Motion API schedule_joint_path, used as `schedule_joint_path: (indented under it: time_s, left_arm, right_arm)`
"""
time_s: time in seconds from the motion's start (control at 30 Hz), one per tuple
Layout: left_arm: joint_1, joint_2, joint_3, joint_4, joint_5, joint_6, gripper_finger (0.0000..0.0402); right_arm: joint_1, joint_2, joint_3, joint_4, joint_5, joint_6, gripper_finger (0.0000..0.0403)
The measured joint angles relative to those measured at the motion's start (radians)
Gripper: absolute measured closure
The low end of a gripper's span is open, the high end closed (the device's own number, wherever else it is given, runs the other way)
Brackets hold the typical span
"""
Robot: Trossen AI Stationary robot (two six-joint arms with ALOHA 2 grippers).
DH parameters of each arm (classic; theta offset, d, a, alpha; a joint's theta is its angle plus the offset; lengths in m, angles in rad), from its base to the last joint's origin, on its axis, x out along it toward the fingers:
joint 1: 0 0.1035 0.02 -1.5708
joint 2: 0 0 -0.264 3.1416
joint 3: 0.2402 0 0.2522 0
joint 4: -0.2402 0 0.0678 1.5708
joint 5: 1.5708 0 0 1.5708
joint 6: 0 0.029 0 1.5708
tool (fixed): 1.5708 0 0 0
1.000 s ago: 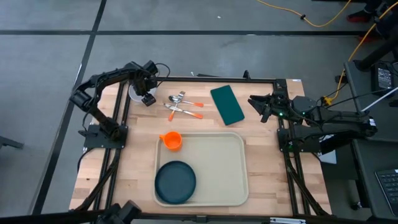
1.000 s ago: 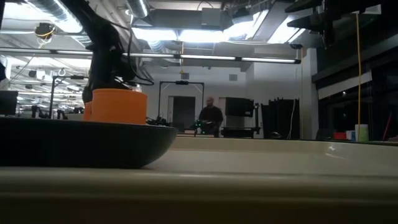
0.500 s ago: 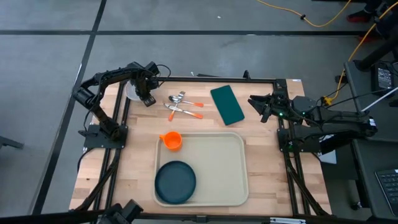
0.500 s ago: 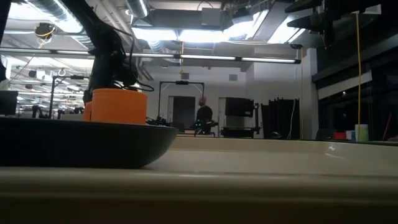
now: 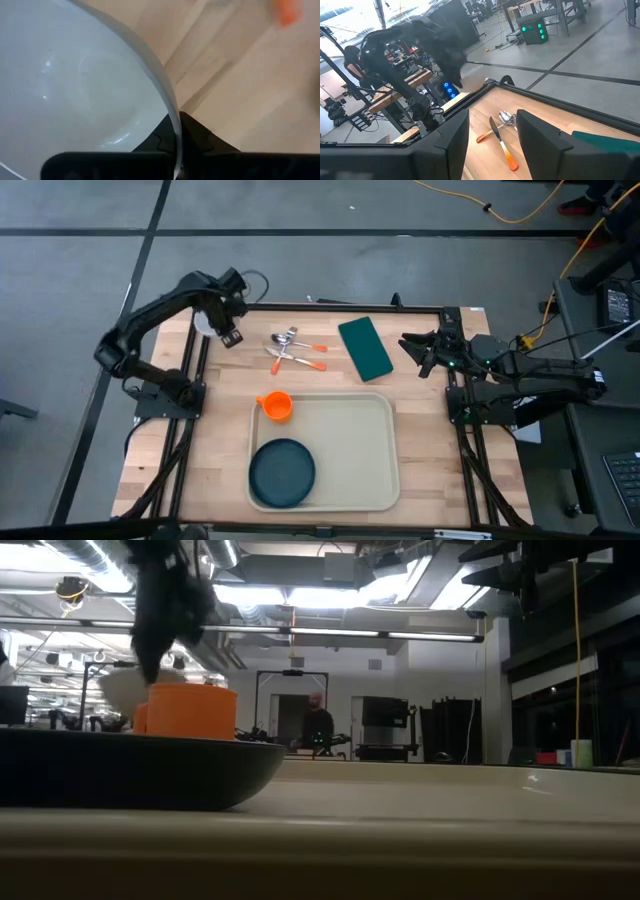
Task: Set up tray
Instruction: Put the white bowl on the black plate on the gray serving tray
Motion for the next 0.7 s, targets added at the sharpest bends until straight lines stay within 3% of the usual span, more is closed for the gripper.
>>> schedule_joint_path:
  time_s: [0.17, 0.37, 0.53, 0.7]
  left_arm:
    - [-0.119, -0.107, 0.16, -0.037, 0.084, -0.076, 0.04]
    - [-0.395, -0.191, 0.321, -0.014, 0.136, -0.215, 0.04]
    - [-0.649, -0.208, 0.344, 0.063, 0.131, -0.344, 0.04]
    - [-0.896, -0.147, 0.343, 0.065, 0.105, -0.455, 0.04]
  right_arm:
    - [0.0, 0.0, 0.0, 0.0, 0.0, 0.004, 0.0234]
    - [0.0, 0.0, 0.0, 0.0, 0.0, 0.005, 0.0234]
    - [0.0, 0.0, 0.0, 0.0, 0.0, 0.006, 0.0234]
    - [0.0, 0.0, 0.0, 0.001, 0.0, 0.031, 0.0234]
